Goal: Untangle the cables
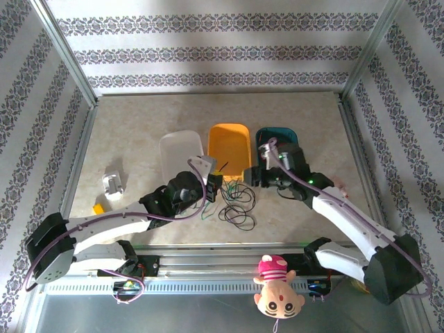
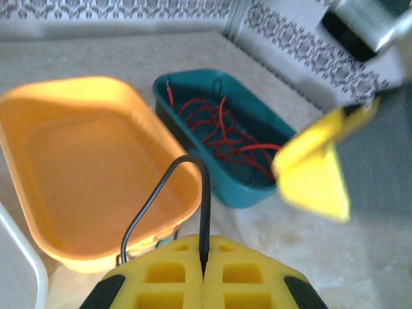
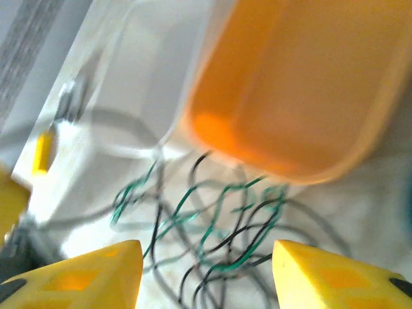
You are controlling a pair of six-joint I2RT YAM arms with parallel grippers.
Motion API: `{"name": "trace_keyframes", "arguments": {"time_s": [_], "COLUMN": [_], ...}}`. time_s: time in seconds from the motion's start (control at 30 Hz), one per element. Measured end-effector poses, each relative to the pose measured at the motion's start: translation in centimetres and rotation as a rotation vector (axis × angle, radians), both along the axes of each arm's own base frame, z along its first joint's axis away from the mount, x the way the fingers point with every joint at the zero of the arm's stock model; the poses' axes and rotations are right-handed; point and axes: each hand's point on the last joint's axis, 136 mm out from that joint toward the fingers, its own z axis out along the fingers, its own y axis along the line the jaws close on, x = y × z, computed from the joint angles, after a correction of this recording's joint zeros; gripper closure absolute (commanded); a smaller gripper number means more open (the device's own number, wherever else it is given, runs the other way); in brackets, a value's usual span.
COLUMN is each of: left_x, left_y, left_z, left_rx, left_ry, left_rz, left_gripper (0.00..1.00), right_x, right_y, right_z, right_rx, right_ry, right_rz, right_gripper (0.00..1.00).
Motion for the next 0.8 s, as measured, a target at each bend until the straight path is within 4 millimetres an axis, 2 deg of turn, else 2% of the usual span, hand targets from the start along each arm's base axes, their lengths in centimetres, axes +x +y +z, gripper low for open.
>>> {"name": "trace_keyframes", "arguments": {"time_s": [0.07, 0.17, 0.27, 0.37, 0.53, 0.67, 0.8], "left_x": [0.0, -0.1, -0.2, -0.5, -1.3, -1.8, -2.1], "left_y": [-0.2, -0.8, -1.4, -1.6, -0.8, 0.8, 1.9], "left_z": [1.4, 3.5, 5.7, 7.8, 11.6, 15.3, 18.1], "left_rx": [-0.018, -0.048, -0.079, -0.103, -0.139, -0.171, -0.185], "left_ry": [-0.017, -0.039, -0.061, -0.089, -0.162, -0.250, -0.325], "left_rz": [-0.010, -0.036, -0.060, -0.082, -0.090, -0.065, -0.041], "left_gripper": [1.00, 1.00, 1.00, 1.00, 1.00, 1.00, 1.00], "right_x": [-1.9, -3.7, -4.3, -3.9, -2.4, -1.0, -0.9], "right_y": [2.3, 4.2, 5.1, 5.5, 4.2, 1.6, -0.9], "right_z": [-1.3, -3.9, -6.0, -7.1, -8.5, -9.9, -11.2], "right_rx": [-0.012, -0.047, -0.088, -0.116, -0.177, -0.198, -0.209], "right_ry": [0.031, 0.095, 0.146, 0.166, 0.175, 0.220, 0.267], "right_rz": [0.129, 0.249, 0.301, 0.307, 0.235, 0.111, 0.015], "right_gripper": [0.44, 0.44, 0.45, 0.47, 0.47, 0.45, 0.44]}}
